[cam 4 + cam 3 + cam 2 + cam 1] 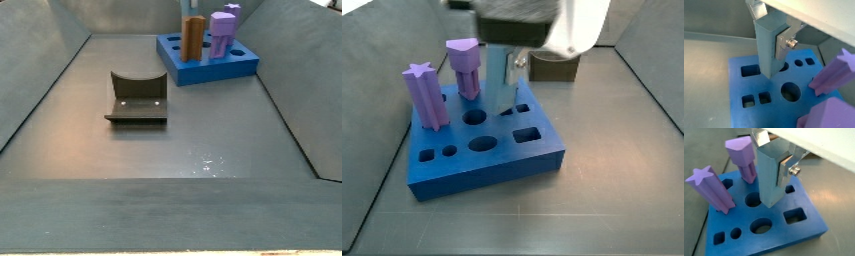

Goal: Pick up the rectangle object. Move up. Move to above the board. Insert the rectangle object.
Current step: Insert the rectangle object.

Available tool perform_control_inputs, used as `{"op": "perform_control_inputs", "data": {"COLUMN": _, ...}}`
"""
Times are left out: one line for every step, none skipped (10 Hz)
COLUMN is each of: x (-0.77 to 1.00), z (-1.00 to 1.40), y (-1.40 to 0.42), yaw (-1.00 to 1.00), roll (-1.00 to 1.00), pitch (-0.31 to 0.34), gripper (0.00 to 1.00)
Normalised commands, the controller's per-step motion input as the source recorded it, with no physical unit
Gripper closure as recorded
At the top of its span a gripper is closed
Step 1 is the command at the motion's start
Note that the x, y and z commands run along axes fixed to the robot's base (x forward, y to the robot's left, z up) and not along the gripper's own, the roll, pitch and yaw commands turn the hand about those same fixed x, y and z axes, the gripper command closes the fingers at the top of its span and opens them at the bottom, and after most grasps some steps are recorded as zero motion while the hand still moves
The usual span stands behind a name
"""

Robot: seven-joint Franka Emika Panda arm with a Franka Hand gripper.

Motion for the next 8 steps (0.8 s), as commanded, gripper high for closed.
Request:
{"op": "perform_control_inputs", "data": {"x": 0.0, "z": -0.27, "y": -0.07, "yaw": -1.0, "roll": -0.1, "pitch": 0.0, "gripper": 1.0}}
{"op": "perform_control_inputs", "data": {"x": 0.0, "z": -0.27, "y": -0.07, "yaw": -1.0, "roll": -0.11, "pitch": 0.0, "gripper": 1.0}}
{"op": "perform_control_inputs", "data": {"x": 0.0, "z": -0.26, "y": -0.07, "yaw": -0.99, "roll": -0.11, "pitch": 0.0, "gripper": 1.0}}
{"op": "perform_control_inputs", "data": {"x": 0.0, "z": -0.26, "y": -0.07, "yaw": -0.99, "roll": -0.12, "pitch": 0.0, "gripper": 1.0}}
{"op": "perform_control_inputs", "data": {"x": 0.0, "z": -0.15, "y": -0.2, "yaw": -0.89, "roll": -0.14, "pitch": -0.04, "gripper": 1.0}}
{"op": "perform_control_inputs", "data": {"x": 0.05, "z": 0.0, "y": 0.0, "yaw": -0.01, "roll": 0.0, "pitch": 0.0, "gripper": 1.0}}
{"op": "perform_control_inputs", "data": {"x": 0.02, "z": 0.0, "y": -0.07, "yaw": 0.0, "roll": -0.06, "pitch": 0.0, "gripper": 1.0}}
{"op": "perform_control_inputs", "data": {"x": 0.72, "z": 0.0, "y": 0.0, "yaw": -0.3, "roll": 0.0, "pitch": 0.0, "gripper": 1.0}}
